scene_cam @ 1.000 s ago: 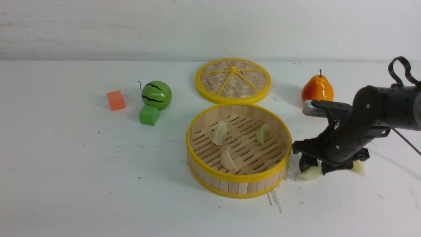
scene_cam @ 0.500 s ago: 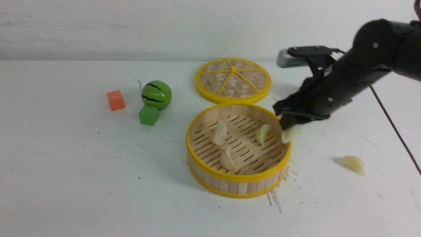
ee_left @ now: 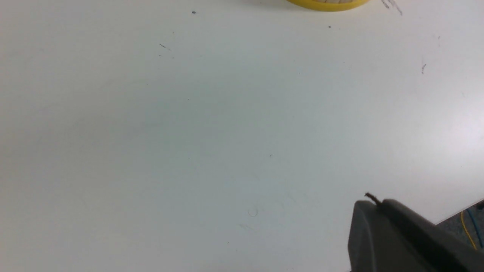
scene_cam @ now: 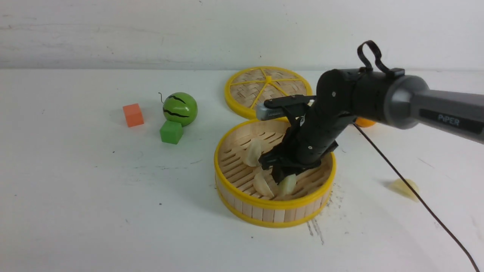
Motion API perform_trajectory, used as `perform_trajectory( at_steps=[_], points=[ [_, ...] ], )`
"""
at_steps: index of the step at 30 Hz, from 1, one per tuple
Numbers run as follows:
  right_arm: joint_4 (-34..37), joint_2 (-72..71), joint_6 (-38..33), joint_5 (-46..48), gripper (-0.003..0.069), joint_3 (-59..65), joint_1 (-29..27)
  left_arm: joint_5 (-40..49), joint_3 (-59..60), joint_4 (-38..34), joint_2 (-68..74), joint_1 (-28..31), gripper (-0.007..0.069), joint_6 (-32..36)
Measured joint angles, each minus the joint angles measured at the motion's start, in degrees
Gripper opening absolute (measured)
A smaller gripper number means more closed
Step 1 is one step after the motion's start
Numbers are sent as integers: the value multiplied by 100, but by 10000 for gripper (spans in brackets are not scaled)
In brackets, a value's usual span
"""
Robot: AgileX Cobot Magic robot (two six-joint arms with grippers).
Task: Put the dumplings into the steamer on the white table.
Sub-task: 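Place the dumpling in the bamboo steamer basket with the right gripper, then reach for and grasp a dumpling lying on the table beside the steamer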
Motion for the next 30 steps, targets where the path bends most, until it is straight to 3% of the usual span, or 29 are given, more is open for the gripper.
perform_trajectory(
  at_steps=[3, 8, 13, 14, 18, 26, 30],
  points=[
    [-16, -257, 137, 404, 486, -259, -60, 0, 0, 0, 0, 0, 4, 0],
    [-346, -1001, 53, 980, 615, -160, -371, 0, 0, 0, 0, 0, 4, 7],
    [-718, -1608, -51, 1025, 612, 604, -1094, -194, 0, 0, 0, 0, 7, 7],
    [-757, -1660, -198, 867, 585, 1018, -1474, -314, 0, 0, 0, 0, 10, 8],
    [-736, -1494, -481, 390, 523, 1430, -2011, -522, 0, 2, 0, 0, 14, 13],
    [-792, -728, -1209, -101, 480, 1434, -2159, -615, 0, 7, 0, 0, 16, 13],
    [-990, -510, -1246, -317, 479, 1447, -2159, -466, 0, 1, 0, 0, 17, 13]
  ],
)
